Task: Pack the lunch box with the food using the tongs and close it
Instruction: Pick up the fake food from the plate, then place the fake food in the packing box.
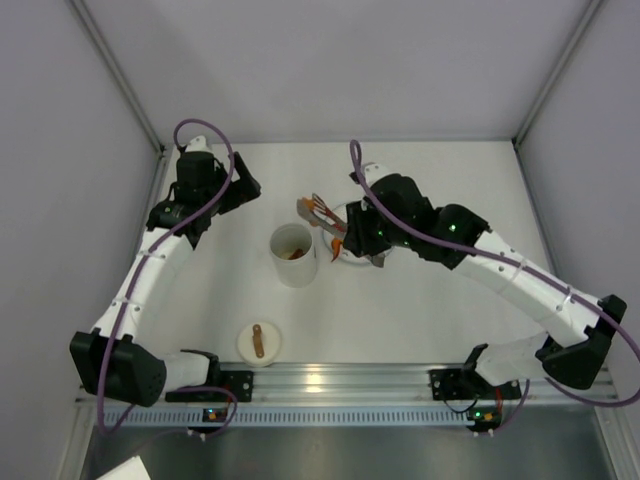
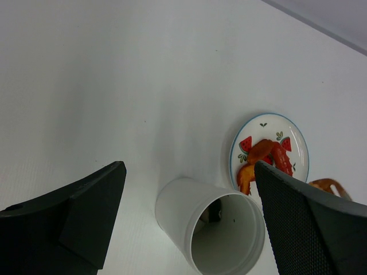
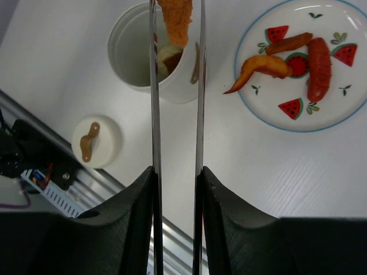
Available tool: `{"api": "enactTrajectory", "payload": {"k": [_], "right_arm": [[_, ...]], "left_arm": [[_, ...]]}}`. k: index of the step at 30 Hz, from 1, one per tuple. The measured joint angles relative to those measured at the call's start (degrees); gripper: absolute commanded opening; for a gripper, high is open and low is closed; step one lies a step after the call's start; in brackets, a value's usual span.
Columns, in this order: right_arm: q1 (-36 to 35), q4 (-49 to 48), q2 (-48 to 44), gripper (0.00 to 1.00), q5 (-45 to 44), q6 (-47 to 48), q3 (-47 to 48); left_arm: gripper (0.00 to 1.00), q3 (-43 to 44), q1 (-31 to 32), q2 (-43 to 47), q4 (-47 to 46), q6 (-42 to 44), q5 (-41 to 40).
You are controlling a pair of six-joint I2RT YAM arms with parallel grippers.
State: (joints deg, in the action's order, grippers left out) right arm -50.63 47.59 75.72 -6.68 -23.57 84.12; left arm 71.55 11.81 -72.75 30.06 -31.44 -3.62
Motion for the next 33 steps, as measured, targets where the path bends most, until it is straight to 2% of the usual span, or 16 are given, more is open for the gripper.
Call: {"api": "enactTrajectory", "payload": {"k": [10, 21, 27, 33], "right_arm": [[-6.78, 0.02, 0.0, 0.22, 3.52, 0.02, -0.02], [-7.17, 0.0, 0.0, 0.5, 2.84, -0.02, -0.02], [-7.34, 0.0, 0.0, 0.53, 1.75, 0.02, 0.0], [-7.15, 0.83, -0.37, 0.54, -3.58, 0.0, 0.46]], "left_arm": [[0.99, 0.02, 0.0, 0.0, 0.0, 0.0, 0.0], [0.99, 0.0, 0.02, 0.0, 0.0, -0.02, 0.0], [0.99, 0.0, 0.02, 0.0, 0.02, -0.02, 0.0], [0.99, 0.0, 0.02, 0.0, 0.0, -0.02, 0.0]]}}
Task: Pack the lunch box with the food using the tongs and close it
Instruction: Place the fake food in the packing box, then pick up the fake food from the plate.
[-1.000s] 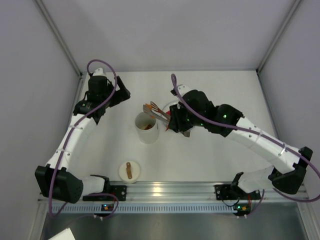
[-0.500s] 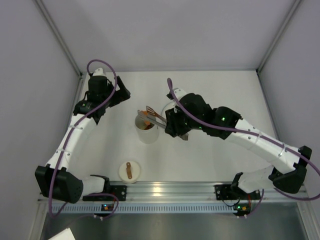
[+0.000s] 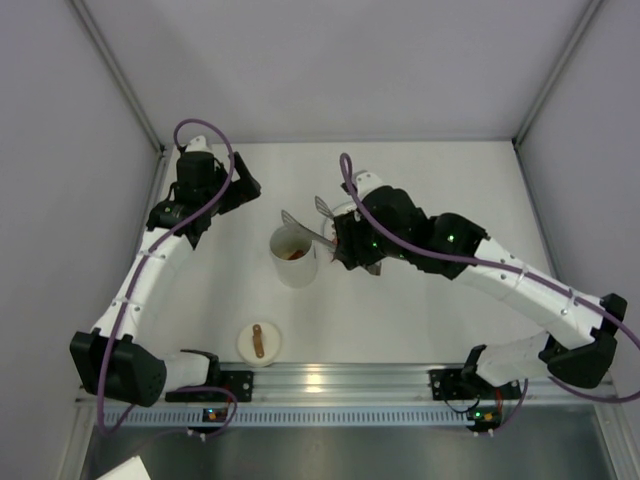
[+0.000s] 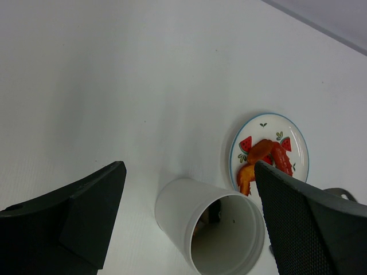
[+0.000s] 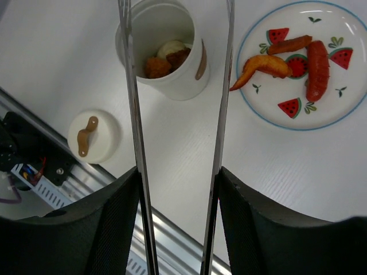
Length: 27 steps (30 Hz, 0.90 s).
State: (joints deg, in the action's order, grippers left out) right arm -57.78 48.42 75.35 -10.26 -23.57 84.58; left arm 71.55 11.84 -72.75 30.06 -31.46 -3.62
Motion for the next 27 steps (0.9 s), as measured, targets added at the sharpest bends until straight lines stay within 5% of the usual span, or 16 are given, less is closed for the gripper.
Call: {"api": "enactTrajectory", "payload": {"k": [7, 14, 27], "right_arm": [[4.9, 3.41, -3.1, 0.53, -7.15, -0.52, -0.33], [15.56, 2.82, -5.84, 0.5, -8.57, -1.49, -10.56], [16.33, -1.55, 3.61, 0.46, -7.41, -1.62, -16.46]], "left_arm": [[0.99, 0.0, 0.0, 0.0, 0.0, 0.0, 0.0], [0.99, 0.0, 0.0, 0.0, 0.0, -0.13, 0.28], [0.99, 0.0, 0.0, 0.0, 0.0, -0.13, 0.59]]}}
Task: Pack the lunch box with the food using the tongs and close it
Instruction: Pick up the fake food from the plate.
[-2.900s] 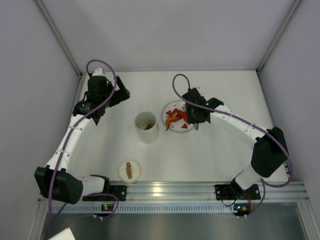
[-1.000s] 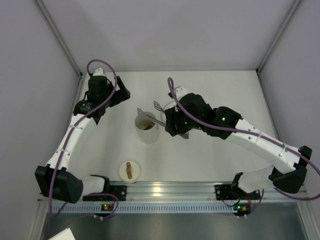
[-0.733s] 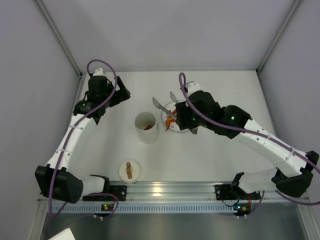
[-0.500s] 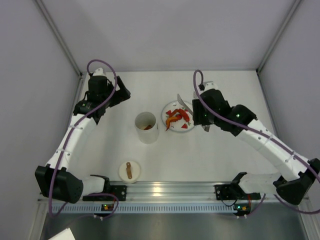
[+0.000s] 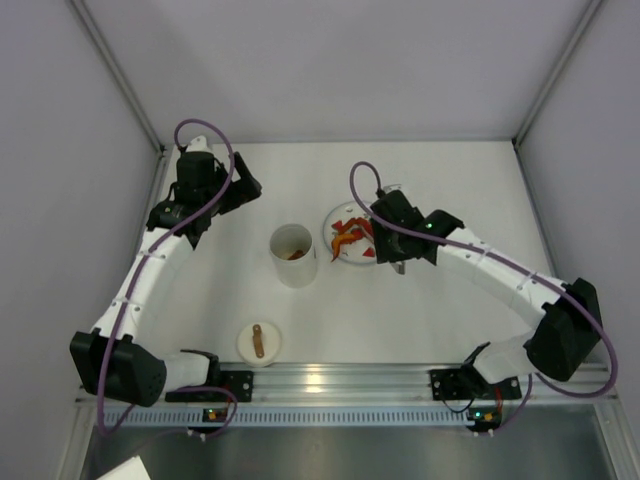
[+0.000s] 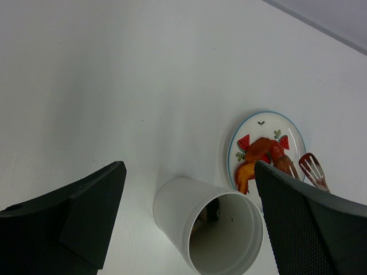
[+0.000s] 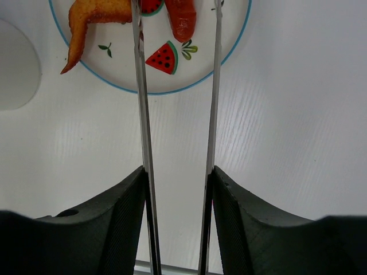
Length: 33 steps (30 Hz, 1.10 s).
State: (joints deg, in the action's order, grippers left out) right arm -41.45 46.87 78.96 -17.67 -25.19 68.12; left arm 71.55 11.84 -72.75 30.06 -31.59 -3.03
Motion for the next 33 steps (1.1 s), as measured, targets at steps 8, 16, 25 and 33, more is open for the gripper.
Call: {"api": "enactTrajectory", "payload": {"k": [8, 16, 25, 33], "right_arm": [[0.0, -1.7, 4.37, 0.38, 0.44, -0.02, 0.0], [0.07, -2.03, 5.11, 0.21, 0.42, -0.09, 0.0], [0.28, -1.14, 4.63, 0.09, -0.42, -0.11, 0.55], [-1.05, 1.49, -0.52, 0.08, -0.48, 0.39, 8.57]], "left_arm": [[0.99, 0.0, 0.0, 0.0, 0.0, 0.0, 0.0], [0.99, 0.0, 0.0, 0.0, 0.0, 0.0, 0.0], [0.99, 0.0, 0.0, 0.0, 0.0, 0.0, 0.0], [0.99, 0.0, 0.0, 0.0, 0.02, 0.0, 0.02]]}}
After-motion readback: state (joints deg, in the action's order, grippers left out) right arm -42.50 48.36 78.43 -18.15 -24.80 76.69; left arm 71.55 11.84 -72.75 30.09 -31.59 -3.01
